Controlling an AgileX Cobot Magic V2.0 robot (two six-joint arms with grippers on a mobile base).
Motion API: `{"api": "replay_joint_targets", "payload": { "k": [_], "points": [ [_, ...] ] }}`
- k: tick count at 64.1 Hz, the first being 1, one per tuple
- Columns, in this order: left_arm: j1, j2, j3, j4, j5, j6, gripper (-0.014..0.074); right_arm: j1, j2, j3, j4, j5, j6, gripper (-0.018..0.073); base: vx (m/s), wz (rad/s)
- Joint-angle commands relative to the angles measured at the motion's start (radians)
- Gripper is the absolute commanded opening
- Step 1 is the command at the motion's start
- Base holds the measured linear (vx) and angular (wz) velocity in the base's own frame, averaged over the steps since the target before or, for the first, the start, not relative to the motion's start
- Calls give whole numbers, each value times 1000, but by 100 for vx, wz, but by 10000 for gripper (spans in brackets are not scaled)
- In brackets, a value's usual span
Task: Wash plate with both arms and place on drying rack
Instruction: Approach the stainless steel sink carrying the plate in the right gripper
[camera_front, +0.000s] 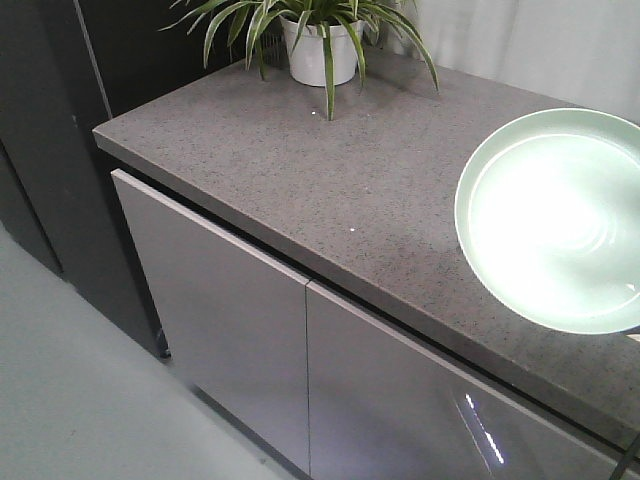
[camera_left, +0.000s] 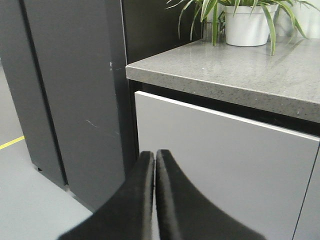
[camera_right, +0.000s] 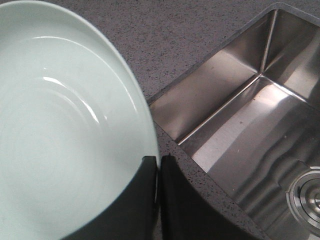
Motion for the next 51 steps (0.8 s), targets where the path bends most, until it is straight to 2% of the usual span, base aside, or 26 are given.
{"api": "replay_joint_targets", "payload": {
  "k": [1,51],
  "points": [
    [-8,-15,23,-2,-71,-3,-6,-7,-18,-25,50,-31,-7,-6,3,-12],
    [-8,-15,23,-2,-71,-3,-6,-7,-18,-25,50,-31,-7,-6,3,-11]
  ]
}}
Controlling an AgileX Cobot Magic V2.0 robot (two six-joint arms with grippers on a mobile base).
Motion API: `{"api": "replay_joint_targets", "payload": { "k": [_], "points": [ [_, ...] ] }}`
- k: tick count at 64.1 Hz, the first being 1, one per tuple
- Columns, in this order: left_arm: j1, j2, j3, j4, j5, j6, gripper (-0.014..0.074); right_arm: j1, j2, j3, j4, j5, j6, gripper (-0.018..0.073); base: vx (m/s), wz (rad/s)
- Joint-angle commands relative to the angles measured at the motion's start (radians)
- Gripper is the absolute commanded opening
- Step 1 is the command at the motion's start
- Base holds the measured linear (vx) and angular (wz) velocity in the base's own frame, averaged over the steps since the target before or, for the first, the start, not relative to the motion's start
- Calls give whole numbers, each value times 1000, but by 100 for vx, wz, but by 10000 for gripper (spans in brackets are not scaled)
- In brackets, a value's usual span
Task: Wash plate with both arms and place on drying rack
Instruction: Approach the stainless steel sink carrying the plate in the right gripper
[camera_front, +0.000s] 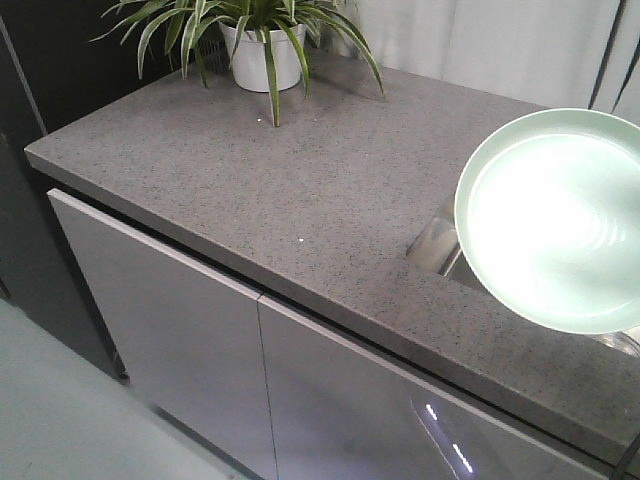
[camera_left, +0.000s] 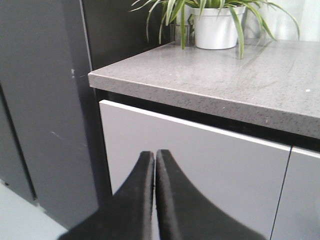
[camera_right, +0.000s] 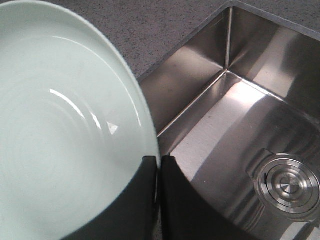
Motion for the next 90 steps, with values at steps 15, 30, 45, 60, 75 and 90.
{"api": "replay_joint_targets", "payload": {
  "k": [15,30,45,60,75,90],
  "points": [
    [-8,-15,23,-2,-71,-3,-6,-7,-18,-25,50,-31,-7,-6,3,-12],
    [-8,-15,23,-2,-71,-3,-6,-7,-18,-25,50,-31,-7,-6,2,-8],
    [-8,-15,23,-2,-71,-3,-6,-7,-18,-25,50,-31,-7,-6,2,-9],
    [-8,-15,23,-2,-71,-3,-6,-7,-18,-25,50,-31,-7,-6,4,-15],
    [-8,-15,23,-2,-71,-3,-6,-7,-18,-25,50,-31,-7,-6,4,-17],
    [-8,-15,23,-2,-71,-3,-6,-7,-18,-25,50,-31,-7,-6,4,-15]
  ]
}}
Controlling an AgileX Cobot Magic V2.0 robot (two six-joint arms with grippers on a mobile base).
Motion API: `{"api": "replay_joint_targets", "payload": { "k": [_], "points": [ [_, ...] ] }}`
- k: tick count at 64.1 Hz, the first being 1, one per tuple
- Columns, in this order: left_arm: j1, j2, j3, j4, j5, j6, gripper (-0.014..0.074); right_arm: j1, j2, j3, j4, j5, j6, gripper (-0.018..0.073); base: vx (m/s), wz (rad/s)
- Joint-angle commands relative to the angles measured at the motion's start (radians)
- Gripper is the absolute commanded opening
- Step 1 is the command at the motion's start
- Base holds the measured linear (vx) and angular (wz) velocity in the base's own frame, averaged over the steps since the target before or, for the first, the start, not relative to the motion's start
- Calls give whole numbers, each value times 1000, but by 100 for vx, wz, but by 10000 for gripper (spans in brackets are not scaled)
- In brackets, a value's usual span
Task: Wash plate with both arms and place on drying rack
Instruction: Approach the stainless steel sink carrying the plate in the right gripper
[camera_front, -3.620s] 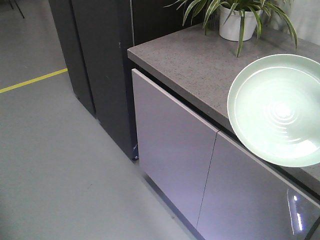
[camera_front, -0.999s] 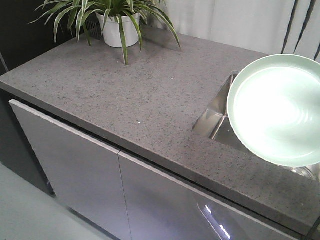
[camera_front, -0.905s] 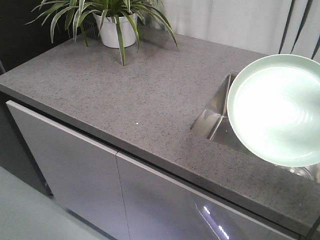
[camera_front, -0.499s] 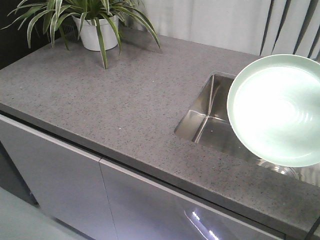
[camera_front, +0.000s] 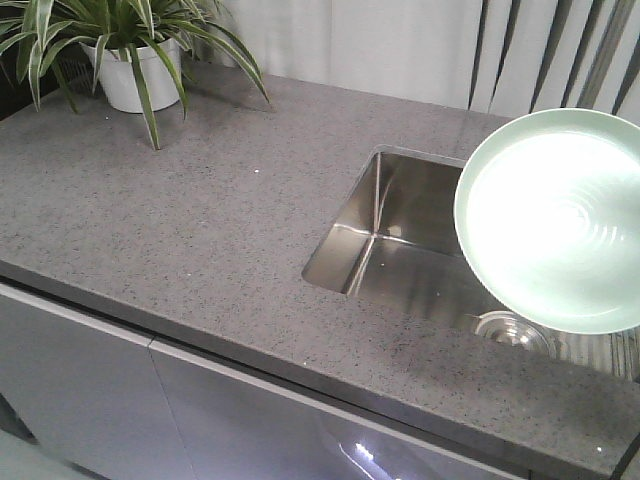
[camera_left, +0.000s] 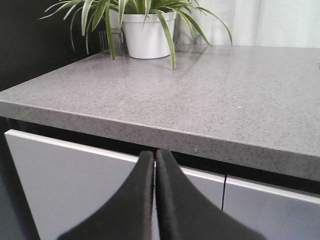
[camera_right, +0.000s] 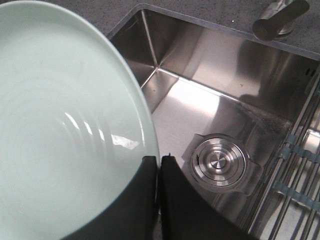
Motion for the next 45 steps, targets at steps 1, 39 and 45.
{"api": "replay_joint_targets", "payload": {
  "k": [1,39,45],
  "points": [
    [-8,-15,23,-2,-71,-3,-6,-7,-18,-25,50,-31,-7,-6,4,-14],
    [-8,-15,23,-2,-71,-3,-6,-7,-18,-25,50,-31,-7,-6,3,-14],
    [-8,-15,23,-2,-71,-3,-6,-7,-18,-25,50,-31,-7,-6,2,-15]
  ]
}}
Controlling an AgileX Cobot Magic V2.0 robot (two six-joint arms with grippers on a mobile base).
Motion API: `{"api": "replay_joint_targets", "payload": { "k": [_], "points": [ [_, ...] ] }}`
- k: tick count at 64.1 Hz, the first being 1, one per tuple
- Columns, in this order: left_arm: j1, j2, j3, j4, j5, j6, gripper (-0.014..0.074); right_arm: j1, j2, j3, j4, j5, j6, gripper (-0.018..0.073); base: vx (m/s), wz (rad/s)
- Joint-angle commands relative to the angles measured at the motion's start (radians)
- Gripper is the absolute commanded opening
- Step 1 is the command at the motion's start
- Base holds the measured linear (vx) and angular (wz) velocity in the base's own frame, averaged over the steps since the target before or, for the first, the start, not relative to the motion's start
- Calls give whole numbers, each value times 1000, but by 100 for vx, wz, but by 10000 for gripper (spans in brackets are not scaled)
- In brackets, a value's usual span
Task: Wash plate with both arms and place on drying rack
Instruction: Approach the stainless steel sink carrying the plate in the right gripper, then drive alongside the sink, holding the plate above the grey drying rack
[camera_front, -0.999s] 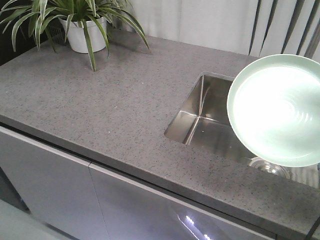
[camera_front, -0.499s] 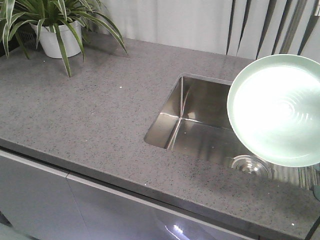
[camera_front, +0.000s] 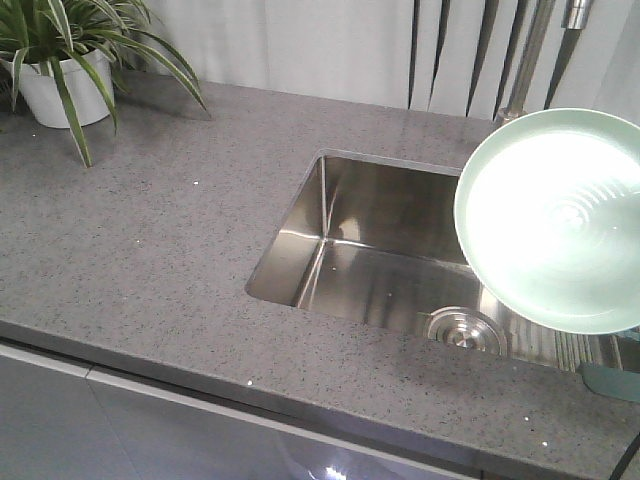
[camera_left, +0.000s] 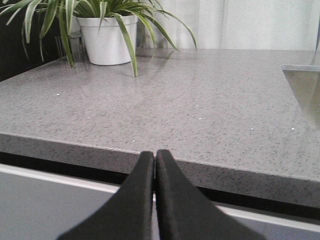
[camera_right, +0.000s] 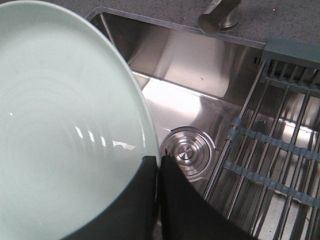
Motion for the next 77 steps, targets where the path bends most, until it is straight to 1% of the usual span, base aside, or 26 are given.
{"api": "replay_joint_targets", "payload": {
  "k": [1,43,77],
  "points": [
    [-8,-15,23,-2,-71,-3,-6,-7,-18,-25,50,-31,-7,-6,2,-14],
    [-8,-15,23,-2,-71,-3,-6,-7,-18,-25,50,-31,-7,-6,1,-11],
    [-8,-15,23,-2,-71,-3,-6,-7,-18,-25,50,-31,-7,-6,2,-19]
  ]
}}
